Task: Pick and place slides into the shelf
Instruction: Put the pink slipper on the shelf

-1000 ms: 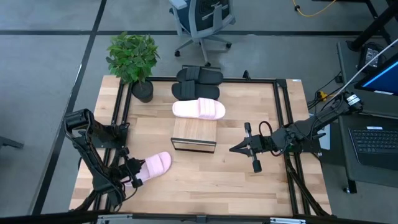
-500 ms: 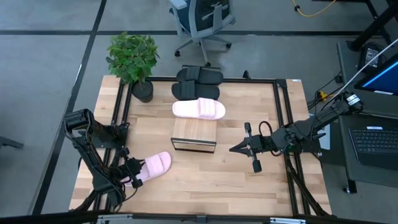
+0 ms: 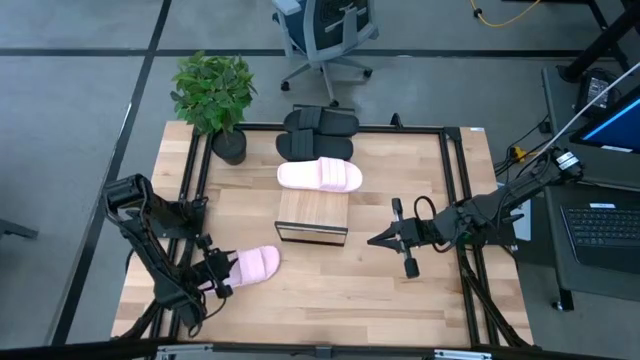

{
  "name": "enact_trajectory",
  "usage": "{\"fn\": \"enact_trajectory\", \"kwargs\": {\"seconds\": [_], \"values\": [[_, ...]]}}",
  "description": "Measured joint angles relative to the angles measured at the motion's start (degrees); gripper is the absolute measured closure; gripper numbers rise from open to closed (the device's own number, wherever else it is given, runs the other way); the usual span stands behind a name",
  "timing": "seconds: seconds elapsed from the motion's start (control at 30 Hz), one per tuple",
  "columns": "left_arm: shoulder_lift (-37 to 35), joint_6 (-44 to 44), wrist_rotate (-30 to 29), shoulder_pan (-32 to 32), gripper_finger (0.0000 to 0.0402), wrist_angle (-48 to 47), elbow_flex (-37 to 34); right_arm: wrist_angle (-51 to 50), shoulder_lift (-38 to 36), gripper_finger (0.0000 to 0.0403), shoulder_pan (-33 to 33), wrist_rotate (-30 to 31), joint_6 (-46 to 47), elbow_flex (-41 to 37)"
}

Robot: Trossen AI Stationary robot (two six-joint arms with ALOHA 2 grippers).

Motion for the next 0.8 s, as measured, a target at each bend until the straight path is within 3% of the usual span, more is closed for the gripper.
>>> {"fn": "enact_trajectory", "kwargs": {"seconds": [0.27, 0.8], "values": [[0.00, 0.84, 1.22, 2.67, 0.0307, 4.03, -4.09, -0.04, 1.54, 0.0398, 0.01, -0.01, 1.30, -0.02], [0.00, 12.14, -2.28, 2.83, 0.0307, 11.27, -4.36, -0.02, 1.54, 0.0398, 0.02, -0.01, 1.08, -0.02]]}}
